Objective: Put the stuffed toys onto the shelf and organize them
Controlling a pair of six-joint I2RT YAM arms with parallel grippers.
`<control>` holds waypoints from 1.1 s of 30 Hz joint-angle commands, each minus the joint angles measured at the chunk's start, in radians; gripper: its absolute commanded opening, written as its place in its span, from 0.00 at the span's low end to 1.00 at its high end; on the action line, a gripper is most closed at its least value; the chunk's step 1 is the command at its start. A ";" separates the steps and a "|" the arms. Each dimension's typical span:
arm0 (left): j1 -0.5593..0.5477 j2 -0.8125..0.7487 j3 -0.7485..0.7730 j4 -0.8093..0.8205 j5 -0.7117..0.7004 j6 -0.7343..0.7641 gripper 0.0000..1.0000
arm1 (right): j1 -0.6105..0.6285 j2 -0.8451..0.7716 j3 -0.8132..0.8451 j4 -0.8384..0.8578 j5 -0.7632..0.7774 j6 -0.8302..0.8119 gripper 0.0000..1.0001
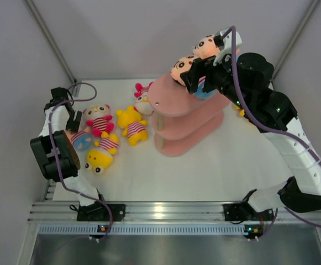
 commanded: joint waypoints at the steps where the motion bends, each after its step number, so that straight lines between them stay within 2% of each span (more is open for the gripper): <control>1: 0.037 0.023 -0.006 0.084 0.041 0.044 0.89 | 0.036 -0.002 -0.004 0.047 -0.007 -0.035 0.85; 5: 0.043 0.069 -0.014 0.084 0.124 0.064 0.87 | 0.050 -0.011 -0.034 0.047 0.019 -0.038 0.85; 7: 0.045 0.101 -0.012 0.084 0.142 0.061 0.77 | 0.054 -0.033 -0.061 0.067 0.018 -0.038 0.85; 9: 0.045 0.128 -0.020 0.082 0.158 0.051 0.62 | 0.058 -0.051 -0.091 0.084 0.012 -0.039 0.84; 10: 0.045 0.133 -0.027 0.081 0.164 0.046 0.43 | 0.061 -0.054 -0.091 0.083 0.013 -0.041 0.84; 12: 0.046 0.118 -0.064 0.081 0.193 0.046 0.22 | 0.062 -0.063 -0.087 0.067 0.013 -0.042 0.85; 13: 0.046 0.101 -0.081 0.081 0.200 0.041 0.00 | 0.062 -0.068 -0.087 0.061 0.013 -0.046 0.85; 18: 0.048 -0.126 -0.185 0.079 0.245 0.017 0.00 | 0.067 -0.128 -0.139 0.082 0.001 -0.046 0.85; 23: 0.048 -0.400 -0.213 0.041 0.246 0.003 0.00 | 0.073 -0.156 -0.165 0.098 -0.028 -0.027 0.85; 27: 0.046 -0.540 -0.140 -0.104 0.326 -0.003 0.00 | 0.097 -0.162 -0.163 0.104 -0.034 -0.021 0.85; 31: 0.046 -0.696 -0.054 -0.240 0.554 -0.009 0.00 | 0.151 -0.157 -0.151 0.145 -0.059 -0.027 0.85; 33: 0.046 -0.742 -0.009 -0.290 0.598 -0.011 0.00 | 0.211 -0.136 -0.119 0.152 -0.057 -0.045 0.85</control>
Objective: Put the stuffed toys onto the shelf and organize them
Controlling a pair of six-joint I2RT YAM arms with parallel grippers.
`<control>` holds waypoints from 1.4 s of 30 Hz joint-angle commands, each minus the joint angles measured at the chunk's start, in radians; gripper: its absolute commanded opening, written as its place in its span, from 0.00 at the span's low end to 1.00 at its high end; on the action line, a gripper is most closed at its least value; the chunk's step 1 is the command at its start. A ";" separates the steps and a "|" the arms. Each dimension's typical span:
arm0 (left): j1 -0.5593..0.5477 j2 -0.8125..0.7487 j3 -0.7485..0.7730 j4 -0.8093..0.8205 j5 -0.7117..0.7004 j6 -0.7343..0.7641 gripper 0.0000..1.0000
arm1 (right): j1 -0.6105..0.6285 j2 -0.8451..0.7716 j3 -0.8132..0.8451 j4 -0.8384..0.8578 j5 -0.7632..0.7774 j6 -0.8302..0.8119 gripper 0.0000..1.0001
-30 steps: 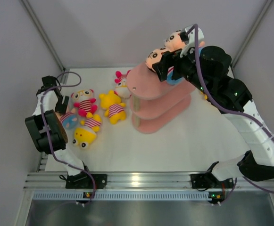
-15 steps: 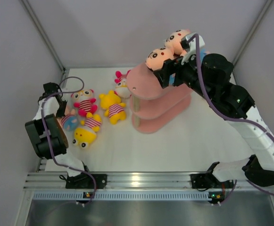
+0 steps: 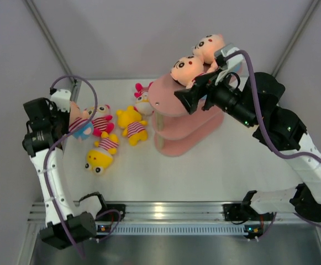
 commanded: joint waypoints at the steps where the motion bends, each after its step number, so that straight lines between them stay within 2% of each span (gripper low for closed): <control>1: 0.001 -0.110 0.087 -0.139 0.187 -0.018 0.00 | 0.090 0.025 0.057 0.069 -0.019 -0.034 0.85; 4: -0.001 -0.144 0.168 -0.222 0.246 -0.018 0.00 | 0.190 0.074 0.086 0.083 -0.033 -0.046 0.85; 8: -0.001 -0.165 0.271 -0.324 0.417 -0.030 0.00 | 0.277 0.159 0.085 0.136 -0.054 -0.086 0.85; 14: -0.001 -0.236 0.313 -0.343 0.520 -0.062 0.00 | 0.435 0.298 0.085 0.205 -0.047 -0.230 0.85; 17: -0.001 -0.240 0.337 -0.357 0.545 -0.076 0.00 | 0.517 0.363 0.086 0.233 0.009 -0.307 0.88; 20: -0.001 -0.236 0.346 -0.363 0.565 -0.089 0.00 | 0.540 0.413 0.097 0.267 0.087 -0.327 0.91; 25: -0.001 -0.243 0.346 -0.372 0.588 -0.093 0.00 | 0.540 0.472 0.111 0.331 0.335 -0.332 0.95; 30: -0.001 -0.246 0.356 -0.383 0.614 -0.099 0.00 | 0.540 0.528 0.164 0.325 0.475 -0.330 0.94; 32: -0.001 -0.245 0.366 -0.389 0.625 -0.113 0.00 | 0.534 0.568 0.212 0.292 0.484 -0.327 0.91; 36: 0.001 -0.251 0.395 -0.398 0.632 -0.119 0.00 | 0.523 0.590 0.229 0.222 0.426 -0.277 0.61; 37: -0.001 -0.248 0.402 -0.400 0.631 -0.122 0.00 | 0.519 0.581 0.226 0.215 0.402 -0.264 0.45; 38: -0.001 -0.250 0.403 -0.398 0.628 -0.122 0.00 | 0.515 0.573 0.220 0.209 0.347 -0.237 0.37; 39: 0.001 -0.248 0.408 -0.398 0.626 -0.127 0.00 | 0.508 0.567 0.216 0.195 0.319 -0.223 0.25; 41: 0.001 -0.248 0.412 -0.398 0.625 -0.130 0.00 | 0.497 0.544 0.215 0.176 0.250 -0.180 0.13; 42: 0.001 -0.245 0.418 -0.400 0.628 -0.135 0.00 | 0.488 0.539 0.216 0.161 0.234 -0.169 0.00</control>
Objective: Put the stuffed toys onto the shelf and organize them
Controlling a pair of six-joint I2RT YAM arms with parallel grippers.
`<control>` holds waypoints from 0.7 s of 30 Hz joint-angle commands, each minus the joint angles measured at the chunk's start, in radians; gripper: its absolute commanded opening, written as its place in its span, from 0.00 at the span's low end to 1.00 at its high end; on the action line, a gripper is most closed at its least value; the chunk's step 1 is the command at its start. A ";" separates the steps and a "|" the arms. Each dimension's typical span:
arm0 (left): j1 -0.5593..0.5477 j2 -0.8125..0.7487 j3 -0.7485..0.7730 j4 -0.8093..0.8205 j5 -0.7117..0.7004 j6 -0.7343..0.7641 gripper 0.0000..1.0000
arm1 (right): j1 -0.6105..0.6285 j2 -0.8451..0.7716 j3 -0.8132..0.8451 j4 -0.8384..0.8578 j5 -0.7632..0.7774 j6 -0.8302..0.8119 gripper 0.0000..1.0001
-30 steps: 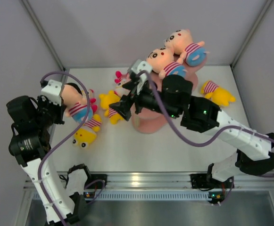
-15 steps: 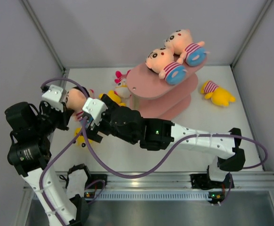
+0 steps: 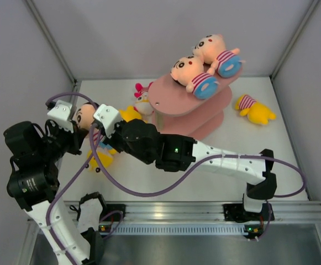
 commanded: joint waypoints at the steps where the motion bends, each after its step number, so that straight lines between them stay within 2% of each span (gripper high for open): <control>1: 0.000 -0.010 0.054 0.025 0.066 -0.007 0.00 | -0.047 -0.040 0.031 -0.077 -0.111 0.092 0.00; 4: -0.002 -0.010 0.055 0.025 0.103 -0.016 0.00 | -0.061 -0.066 0.041 -0.098 -0.154 0.118 0.00; 8: -0.002 -0.015 0.057 0.025 0.115 -0.021 0.33 | -0.093 -0.100 0.066 -0.135 -0.223 0.147 0.00; 9: 0.000 -0.015 0.063 0.024 0.113 -0.021 0.55 | -0.110 -0.115 0.069 -0.141 -0.237 0.147 0.00; 12: 0.000 -0.020 0.078 0.024 0.100 -0.045 0.79 | -0.162 -0.144 0.069 -0.164 -0.294 0.191 0.00; 14: 0.000 -0.026 0.089 0.024 0.100 -0.062 0.87 | -0.191 -0.158 0.072 -0.186 -0.332 0.208 0.00; 16: -0.002 -0.030 0.104 0.025 0.092 -0.065 0.91 | -0.242 -0.180 0.086 -0.206 -0.366 0.224 0.00; 21: 0.000 -0.032 0.112 0.021 0.080 -0.062 0.92 | -0.380 -0.253 0.100 -0.273 -0.452 0.267 0.00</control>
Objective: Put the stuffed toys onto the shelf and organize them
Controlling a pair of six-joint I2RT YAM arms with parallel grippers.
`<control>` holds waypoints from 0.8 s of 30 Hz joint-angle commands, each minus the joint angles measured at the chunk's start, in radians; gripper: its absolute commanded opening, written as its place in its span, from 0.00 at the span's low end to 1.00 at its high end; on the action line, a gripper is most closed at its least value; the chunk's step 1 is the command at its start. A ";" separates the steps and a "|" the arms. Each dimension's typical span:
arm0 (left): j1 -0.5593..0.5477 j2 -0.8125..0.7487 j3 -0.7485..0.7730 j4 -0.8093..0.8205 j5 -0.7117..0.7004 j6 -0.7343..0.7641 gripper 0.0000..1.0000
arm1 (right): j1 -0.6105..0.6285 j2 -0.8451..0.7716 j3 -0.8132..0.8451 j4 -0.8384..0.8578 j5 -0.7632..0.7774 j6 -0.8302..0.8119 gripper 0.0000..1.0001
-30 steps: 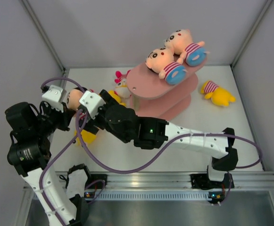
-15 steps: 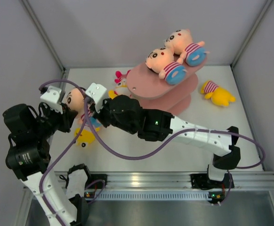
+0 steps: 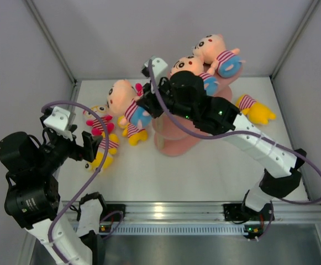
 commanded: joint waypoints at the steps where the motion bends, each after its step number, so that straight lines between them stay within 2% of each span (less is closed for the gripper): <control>1: 0.000 -0.001 0.011 0.030 0.007 -0.010 0.92 | -0.073 -0.110 0.063 -0.033 -0.088 0.053 0.00; 5: 0.001 -0.002 -0.004 0.032 0.013 -0.005 0.92 | -0.203 -0.161 0.023 -0.041 -0.198 0.115 0.00; 11: 0.001 -0.007 -0.018 0.030 -0.002 0.009 0.92 | -0.332 -0.166 -0.020 -0.082 -0.266 0.165 0.00; 24: 0.001 -0.011 -0.046 0.032 -0.007 0.021 0.93 | -0.486 -0.144 -0.022 -0.199 -0.377 0.178 0.00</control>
